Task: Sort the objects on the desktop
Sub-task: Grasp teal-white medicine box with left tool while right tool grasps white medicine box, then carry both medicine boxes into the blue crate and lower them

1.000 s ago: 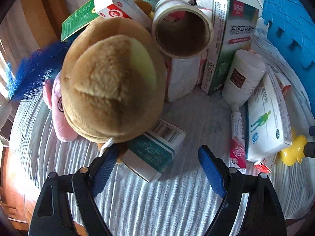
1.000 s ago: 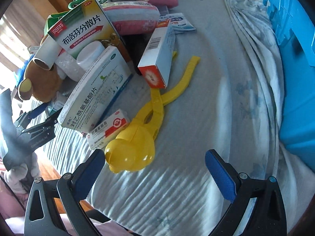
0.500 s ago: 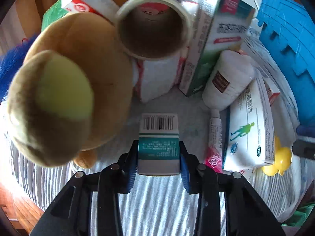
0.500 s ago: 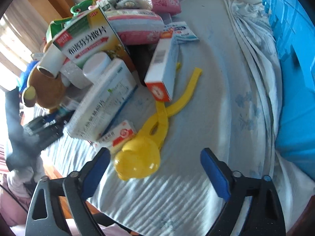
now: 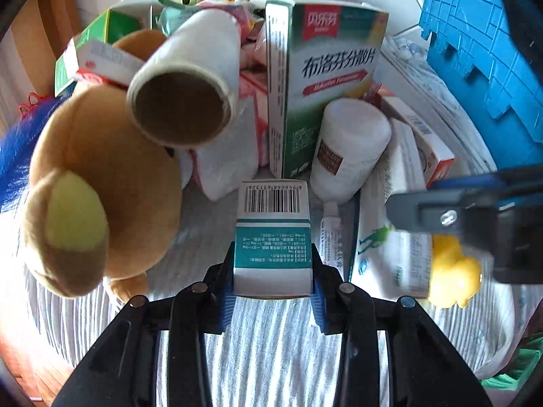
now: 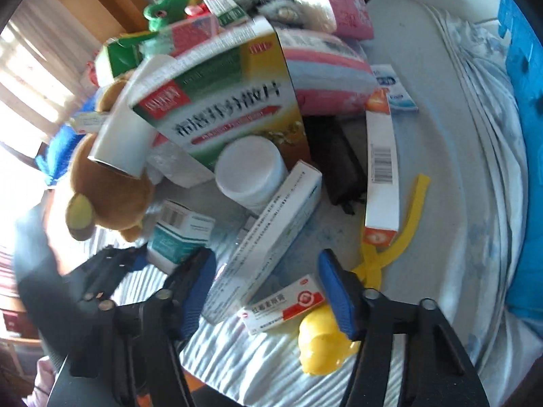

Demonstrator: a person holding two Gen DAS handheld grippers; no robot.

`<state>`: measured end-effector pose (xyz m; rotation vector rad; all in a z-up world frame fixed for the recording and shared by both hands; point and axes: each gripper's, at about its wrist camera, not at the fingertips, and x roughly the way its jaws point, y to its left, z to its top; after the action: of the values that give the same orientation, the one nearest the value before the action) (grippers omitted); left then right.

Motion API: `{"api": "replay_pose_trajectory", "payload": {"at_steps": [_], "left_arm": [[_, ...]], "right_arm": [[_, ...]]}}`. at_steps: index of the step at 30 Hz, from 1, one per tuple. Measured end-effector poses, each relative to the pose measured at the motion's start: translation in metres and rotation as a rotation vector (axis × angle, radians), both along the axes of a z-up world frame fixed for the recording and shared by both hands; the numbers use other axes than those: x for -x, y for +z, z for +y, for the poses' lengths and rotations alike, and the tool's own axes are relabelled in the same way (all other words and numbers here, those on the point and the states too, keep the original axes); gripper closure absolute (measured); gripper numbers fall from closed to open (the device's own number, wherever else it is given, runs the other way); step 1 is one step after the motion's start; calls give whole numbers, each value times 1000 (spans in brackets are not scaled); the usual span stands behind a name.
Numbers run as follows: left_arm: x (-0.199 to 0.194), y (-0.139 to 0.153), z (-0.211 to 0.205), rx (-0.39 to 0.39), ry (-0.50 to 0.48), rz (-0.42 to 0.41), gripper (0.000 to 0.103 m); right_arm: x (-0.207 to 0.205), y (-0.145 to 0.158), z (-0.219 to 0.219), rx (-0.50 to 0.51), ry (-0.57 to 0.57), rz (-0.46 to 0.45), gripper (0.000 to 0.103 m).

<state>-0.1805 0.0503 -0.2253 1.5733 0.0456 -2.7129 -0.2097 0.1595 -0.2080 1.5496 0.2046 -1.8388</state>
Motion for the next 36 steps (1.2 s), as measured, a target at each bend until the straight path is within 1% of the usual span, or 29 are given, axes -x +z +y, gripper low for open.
{"api": "replay_pose_trajectory", "payload": {"at_steps": [1,3,5,8,11,13,15,18,20,23,26,31,34,36], "left_arm": [[0,2,1,0,-2,5,67],[5,8,2,-1,-1,18,67],[7,18,-2,-6,-1,39,67],[1,40,-4,-13,-10,97,68],[2,60,1,-17,-18,152,67],[5,74,8,-6,-29,185,67],[15,86,23,0,-40,217,67],[21,108,38,8,-64,267,67],[21,129,40,11,-81,303,67],[30,159,54,15,-110,363,67],[44,191,72,7,-143,414,67],[75,250,121,1,-215,512,67],[91,284,158,-16,-268,562,67],[102,307,186,-39,-307,584,67]], "right_arm": [[0,-4,-1,2,0,-19,71],[-1,-6,2,9,-1,-27,72],[-3,0,6,34,4,-21,78],[-4,19,15,77,2,10,82],[-6,44,24,113,-2,72,86],[-6,60,29,140,-4,108,86],[2,73,31,143,-7,166,86],[2,96,51,179,-19,219,86],[9,119,59,203,-32,272,86],[22,158,71,245,-56,354,86],[32,206,94,266,-92,460,86],[53,275,141,267,-176,614,86],[66,307,176,240,-236,700,86],[75,323,201,220,-277,741,86]]}}
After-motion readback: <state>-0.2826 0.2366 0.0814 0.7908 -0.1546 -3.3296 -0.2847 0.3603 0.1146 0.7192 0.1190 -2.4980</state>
